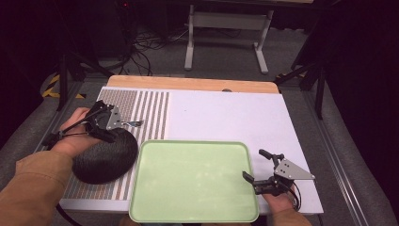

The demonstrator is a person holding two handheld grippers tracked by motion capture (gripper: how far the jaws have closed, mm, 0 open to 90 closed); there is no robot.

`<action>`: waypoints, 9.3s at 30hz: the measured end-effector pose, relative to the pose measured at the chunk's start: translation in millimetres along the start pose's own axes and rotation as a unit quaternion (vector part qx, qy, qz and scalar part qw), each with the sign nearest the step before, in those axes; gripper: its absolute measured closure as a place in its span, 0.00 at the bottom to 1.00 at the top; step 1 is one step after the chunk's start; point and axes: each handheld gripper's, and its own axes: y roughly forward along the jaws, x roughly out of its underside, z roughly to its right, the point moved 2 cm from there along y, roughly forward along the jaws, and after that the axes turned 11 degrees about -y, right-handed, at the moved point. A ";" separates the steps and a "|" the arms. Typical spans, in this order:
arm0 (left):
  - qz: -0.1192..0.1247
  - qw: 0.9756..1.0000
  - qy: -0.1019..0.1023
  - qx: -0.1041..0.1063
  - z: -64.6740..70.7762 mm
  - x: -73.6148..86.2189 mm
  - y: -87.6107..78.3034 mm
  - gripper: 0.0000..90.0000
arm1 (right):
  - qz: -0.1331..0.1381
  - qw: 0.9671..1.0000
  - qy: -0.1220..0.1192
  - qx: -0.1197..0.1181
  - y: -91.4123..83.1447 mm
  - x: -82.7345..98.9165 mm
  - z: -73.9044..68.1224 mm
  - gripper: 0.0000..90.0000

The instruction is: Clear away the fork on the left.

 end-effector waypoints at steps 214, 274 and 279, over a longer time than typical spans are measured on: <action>-0.033 0.948 -0.173 0.266 109.5 -54.4 -78.0 0.86 | 0.018 0.999 0.028 0.002 -3.8 1.0 4.8 0.03; -0.134 0.919 -0.194 0.317 183.4 -56.2 -27.9 0.85 | 0.023 0.999 0.029 0.000 -5.0 1.0 4.8 0.03; -0.139 0.918 -0.191 0.319 184.4 -56.1 -26.9 0.85 | 0.023 0.999 0.029 0.000 -5.0 1.0 4.9 0.03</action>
